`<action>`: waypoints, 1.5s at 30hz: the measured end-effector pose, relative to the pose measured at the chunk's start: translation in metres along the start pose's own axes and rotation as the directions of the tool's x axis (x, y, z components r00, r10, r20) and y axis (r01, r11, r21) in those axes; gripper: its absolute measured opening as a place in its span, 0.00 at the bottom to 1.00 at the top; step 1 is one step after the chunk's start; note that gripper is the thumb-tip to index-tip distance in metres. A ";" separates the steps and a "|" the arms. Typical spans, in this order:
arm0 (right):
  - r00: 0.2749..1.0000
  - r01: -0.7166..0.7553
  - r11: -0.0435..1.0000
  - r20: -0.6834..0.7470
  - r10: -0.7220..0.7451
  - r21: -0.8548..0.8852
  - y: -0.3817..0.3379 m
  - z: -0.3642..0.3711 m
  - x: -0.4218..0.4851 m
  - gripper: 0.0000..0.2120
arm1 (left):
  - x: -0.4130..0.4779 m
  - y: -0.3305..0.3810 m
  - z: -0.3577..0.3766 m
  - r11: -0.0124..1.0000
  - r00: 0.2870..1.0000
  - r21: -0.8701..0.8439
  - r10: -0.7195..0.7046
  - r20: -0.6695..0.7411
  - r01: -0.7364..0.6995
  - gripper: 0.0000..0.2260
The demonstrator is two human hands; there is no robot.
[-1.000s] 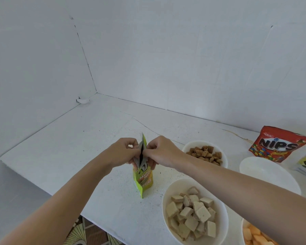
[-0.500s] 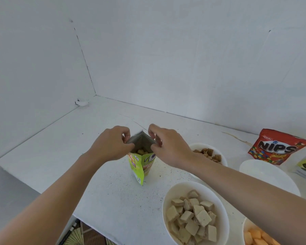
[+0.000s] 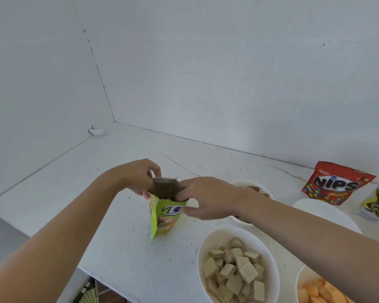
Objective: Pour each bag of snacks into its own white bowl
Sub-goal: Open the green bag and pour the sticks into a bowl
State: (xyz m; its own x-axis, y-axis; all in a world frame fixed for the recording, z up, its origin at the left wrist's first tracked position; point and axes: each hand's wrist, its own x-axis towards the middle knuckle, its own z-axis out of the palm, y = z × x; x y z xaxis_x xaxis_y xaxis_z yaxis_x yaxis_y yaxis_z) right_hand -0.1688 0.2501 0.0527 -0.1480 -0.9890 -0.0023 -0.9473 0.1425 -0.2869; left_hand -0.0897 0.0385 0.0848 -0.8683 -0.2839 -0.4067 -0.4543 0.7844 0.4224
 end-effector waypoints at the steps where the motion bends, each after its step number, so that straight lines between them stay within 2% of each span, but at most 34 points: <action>1: 1.000 -0.009 1.000 -0.016 0.009 -0.006 0.003 0.001 0.000 0.09 | -0.002 -0.001 -0.002 1.000 1.000 -0.001 0.005 0.004 -0.005 0.09; 5: 0.997 0.007 1.000 -0.077 -0.007 -0.004 0.004 -0.006 0.003 0.08 | -0.009 -0.009 -0.020 0.992 1.000 -0.126 -0.003 0.018 0.006 0.12; 9: 0.995 0.010 0.995 -0.096 -0.019 -0.098 0.005 -0.011 0.004 0.09 | -0.007 -0.011 -0.013 0.969 0.999 -0.247 0.016 0.031 -0.008 0.13; 12: 0.994 0.008 0.993 -0.106 -0.021 -0.122 0.012 -0.004 0.000 0.10 | 0.000 -0.009 0.008 0.974 1.000 -0.225 0.022 -0.006 -0.023 0.11; 16: 0.993 0.005 0.994 -0.116 -0.018 -0.105 0.010 0.005 -0.001 0.12 | 0.009 -0.004 0.027 0.972 0.995 -0.228 0.045 -0.089 -0.064 0.16; 18: 0.991 0.021 0.995 -0.126 -0.034 -0.097 0.006 0.006 -0.001 0.11 | 0.009 0.002 0.029 0.970 0.996 -0.235 0.044 -0.080 -0.062 0.17; 19: 0.992 0.028 0.995 -0.123 -0.040 -0.098 0.003 0.006 -0.001 0.11 | 0.009 0.007 0.028 0.982 0.996 -0.177 0.057 -0.073 -0.070 0.19; 22: 0.994 0.005 0.996 -0.104 -0.015 -0.089 0.000 0.010 0.000 0.09 | 0.009 0.020 0.023 0.974 0.990 0.211 0.102 -0.101 -0.079 0.23; 24: 0.996 -0.030 0.998 -0.083 0.025 -0.058 0.000 0.009 -0.001 0.06 | 0.011 0.020 0.018 0.956 0.986 0.288 0.103 -0.131 -0.061 0.21; 26: 0.996 -0.065 0.998 -0.067 0.064 -0.025 0.004 0.006 -0.002 0.04 | 0.014 0.014 0.013 0.979 0.991 0.198 0.064 -0.120 -0.039 0.17; 29: 0.992 -0.094 0.996 -0.085 0.093 -0.004 0.010 0.002 -0.005 0.10 | 0.011 0.007 0.008 0.998 0.996 -0.020 0.056 -0.073 -0.057 0.10; 33: 0.987 -0.115 0.993 -0.108 0.116 0.010 0.013 0.004 -0.008 0.07 | 0.006 0.000 0.009 0.957 0.996 -0.282 0.046 -0.078 -0.066 0.12; 35: 0.983 -0.124 0.992 -0.135 0.123 -0.003 0.011 0.005 -0.009 0.07 | 0.004 -0.007 0.015 0.934 0.994 -0.341 0.087 -0.073 -0.107 0.11; 38: 0.965 -0.178 0.983 -0.204 0.164 -0.049 0.012 0.008 -0.008 0.15 | 0.001 -0.011 0.023 0.894 0.989 -0.422 0.127 -0.081 -0.150 0.08; 42: 0.944 -0.268 0.962 -0.217 0.249 -0.060 0.017 0.012 -0.002 0.14 | 0.006 -0.011 0.030 0.885 0.983 -0.441 0.084 -0.162 -0.148 0.12; 45: 0.932 -0.262 0.964 -0.271 0.241 -0.042 0.018 0.014 0.001 0.14 | 0.007 -0.017 0.033 0.843 0.977 -0.518 0.042 -0.208 -0.147 0.11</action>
State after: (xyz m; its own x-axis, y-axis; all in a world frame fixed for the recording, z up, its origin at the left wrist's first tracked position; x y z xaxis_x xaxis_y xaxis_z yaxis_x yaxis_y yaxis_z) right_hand -0.1819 0.2511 0.0346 -0.4431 -0.8765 0.1879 -0.8867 0.3978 -0.2356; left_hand -0.0815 0.0420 0.0479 -0.9092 -0.3591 -0.2106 -0.3582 0.4168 0.8355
